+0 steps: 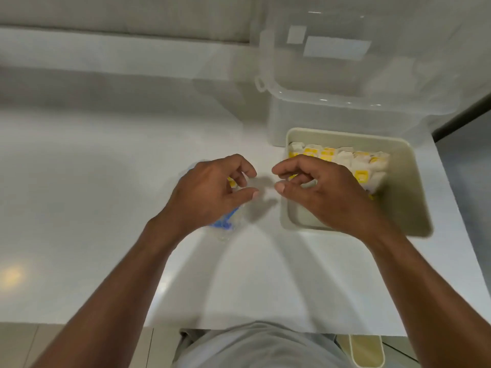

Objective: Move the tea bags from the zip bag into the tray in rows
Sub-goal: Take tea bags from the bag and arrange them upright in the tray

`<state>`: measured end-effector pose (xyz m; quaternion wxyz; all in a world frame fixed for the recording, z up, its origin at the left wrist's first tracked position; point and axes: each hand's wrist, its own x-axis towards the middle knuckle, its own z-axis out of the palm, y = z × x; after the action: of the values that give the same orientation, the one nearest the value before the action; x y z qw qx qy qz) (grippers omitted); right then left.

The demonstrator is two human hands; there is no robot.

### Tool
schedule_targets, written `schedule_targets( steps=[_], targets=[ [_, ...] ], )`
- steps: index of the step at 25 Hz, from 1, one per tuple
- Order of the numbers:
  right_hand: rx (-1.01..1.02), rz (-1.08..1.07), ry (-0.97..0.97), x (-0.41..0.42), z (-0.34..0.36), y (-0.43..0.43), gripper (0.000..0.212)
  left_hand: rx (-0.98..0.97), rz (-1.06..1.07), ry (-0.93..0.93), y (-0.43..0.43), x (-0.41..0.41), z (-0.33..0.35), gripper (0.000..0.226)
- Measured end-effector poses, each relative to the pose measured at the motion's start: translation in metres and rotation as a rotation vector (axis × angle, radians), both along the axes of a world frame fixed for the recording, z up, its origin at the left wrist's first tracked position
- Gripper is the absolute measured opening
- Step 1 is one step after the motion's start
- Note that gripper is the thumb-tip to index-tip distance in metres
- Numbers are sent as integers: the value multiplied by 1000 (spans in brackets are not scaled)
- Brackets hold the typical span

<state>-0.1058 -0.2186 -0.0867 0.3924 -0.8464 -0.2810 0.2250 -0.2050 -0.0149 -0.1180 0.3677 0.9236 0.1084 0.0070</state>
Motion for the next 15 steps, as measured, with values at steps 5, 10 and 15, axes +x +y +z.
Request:
schedule_targets(
  steps=[5, 10, 15],
  targets=[
    [-134, 200, -205, -36, -30, 50, 27, 180, 54, 70, 40, -36, -30, 22],
    [-298, 218, -410, -53, -56, 73, 37, 207, 13, 82, 46, -42, -44, 35],
    [-452, 184, -608, -64, -80, 70, 24, 385, -28, 191, 50, -43, -49, 59]
  ],
)
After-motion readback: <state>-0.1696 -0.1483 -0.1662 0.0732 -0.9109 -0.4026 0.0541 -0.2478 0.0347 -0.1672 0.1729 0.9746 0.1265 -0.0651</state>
